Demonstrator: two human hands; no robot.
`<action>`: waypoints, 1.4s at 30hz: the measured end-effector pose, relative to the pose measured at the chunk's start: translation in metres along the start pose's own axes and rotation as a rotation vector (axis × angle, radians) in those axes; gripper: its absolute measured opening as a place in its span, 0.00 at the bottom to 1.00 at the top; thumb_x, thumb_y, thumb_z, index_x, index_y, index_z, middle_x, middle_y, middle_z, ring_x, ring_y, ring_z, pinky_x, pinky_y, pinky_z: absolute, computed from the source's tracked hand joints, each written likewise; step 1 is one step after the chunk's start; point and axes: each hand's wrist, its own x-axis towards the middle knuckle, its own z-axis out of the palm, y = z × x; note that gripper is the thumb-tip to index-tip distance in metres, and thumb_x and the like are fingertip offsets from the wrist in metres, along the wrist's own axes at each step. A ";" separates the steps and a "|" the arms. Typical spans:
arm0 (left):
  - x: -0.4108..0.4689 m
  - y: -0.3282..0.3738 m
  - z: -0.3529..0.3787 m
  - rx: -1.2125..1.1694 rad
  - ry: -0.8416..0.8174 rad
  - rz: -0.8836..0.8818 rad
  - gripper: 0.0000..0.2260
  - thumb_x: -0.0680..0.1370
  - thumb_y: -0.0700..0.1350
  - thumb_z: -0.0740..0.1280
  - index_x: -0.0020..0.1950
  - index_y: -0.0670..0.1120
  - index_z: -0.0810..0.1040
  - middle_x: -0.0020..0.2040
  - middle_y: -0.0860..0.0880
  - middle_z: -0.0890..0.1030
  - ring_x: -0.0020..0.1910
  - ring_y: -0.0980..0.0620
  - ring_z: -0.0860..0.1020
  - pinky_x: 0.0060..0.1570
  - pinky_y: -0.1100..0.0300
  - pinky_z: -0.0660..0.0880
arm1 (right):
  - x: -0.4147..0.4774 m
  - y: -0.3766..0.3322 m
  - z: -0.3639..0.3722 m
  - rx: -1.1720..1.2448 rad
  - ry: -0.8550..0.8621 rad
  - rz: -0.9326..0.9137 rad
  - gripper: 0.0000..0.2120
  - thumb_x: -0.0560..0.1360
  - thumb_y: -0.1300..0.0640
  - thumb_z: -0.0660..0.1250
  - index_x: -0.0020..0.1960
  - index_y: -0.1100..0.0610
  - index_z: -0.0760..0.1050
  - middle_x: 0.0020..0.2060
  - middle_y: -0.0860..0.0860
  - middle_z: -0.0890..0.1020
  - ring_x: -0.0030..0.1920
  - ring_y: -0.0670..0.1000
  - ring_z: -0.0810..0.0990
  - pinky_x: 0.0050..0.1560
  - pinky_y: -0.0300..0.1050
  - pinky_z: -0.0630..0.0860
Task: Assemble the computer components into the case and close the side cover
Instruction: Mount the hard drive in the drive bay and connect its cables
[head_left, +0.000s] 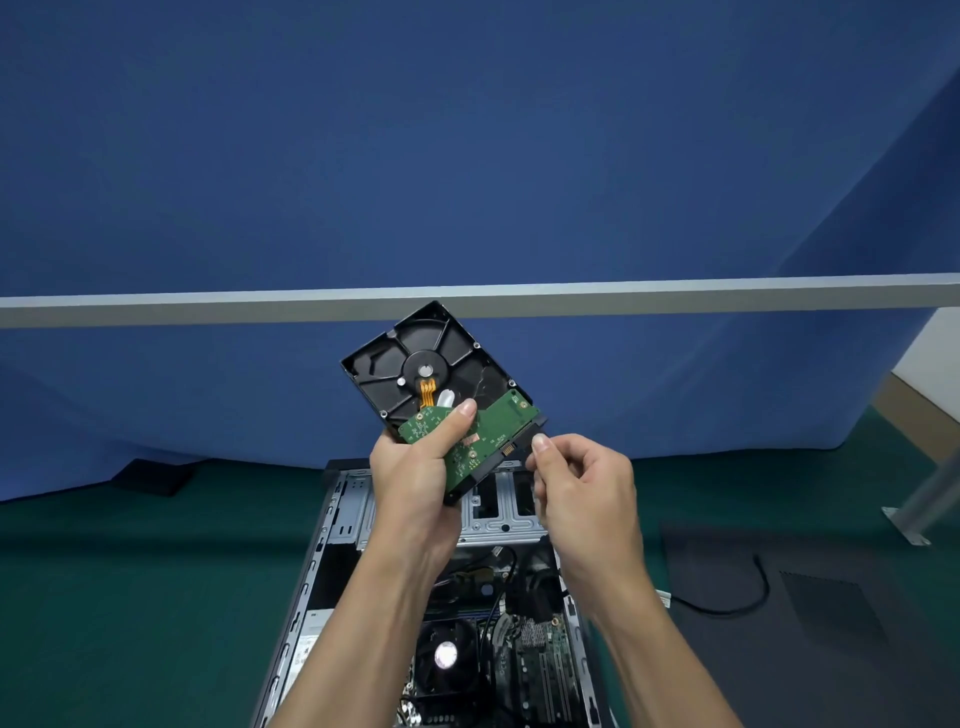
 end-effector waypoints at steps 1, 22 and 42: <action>0.000 -0.003 0.000 -0.005 0.012 -0.012 0.16 0.68 0.34 0.76 0.54 0.35 0.78 0.42 0.40 0.83 0.40 0.43 0.84 0.38 0.51 0.81 | 0.001 0.002 -0.002 0.011 -0.014 0.017 0.13 0.77 0.54 0.65 0.35 0.56 0.77 0.23 0.48 0.71 0.27 0.50 0.66 0.31 0.48 0.66; 0.035 -0.155 0.059 0.307 0.253 -0.279 0.17 0.68 0.35 0.77 0.55 0.41 0.80 0.48 0.47 0.86 0.45 0.47 0.85 0.40 0.50 0.82 | 0.054 0.201 -0.166 -0.511 -0.047 0.413 0.10 0.80 0.51 0.61 0.44 0.54 0.77 0.39 0.47 0.81 0.45 0.51 0.79 0.45 0.46 0.74; 0.041 -0.169 0.045 0.469 0.393 -0.298 0.14 0.68 0.40 0.78 0.51 0.47 0.81 0.46 0.54 0.86 0.52 0.50 0.82 0.62 0.41 0.70 | 0.092 0.317 -0.154 -1.077 -0.493 0.300 0.06 0.79 0.53 0.62 0.55 0.51 0.74 0.54 0.52 0.75 0.54 0.59 0.76 0.52 0.49 0.71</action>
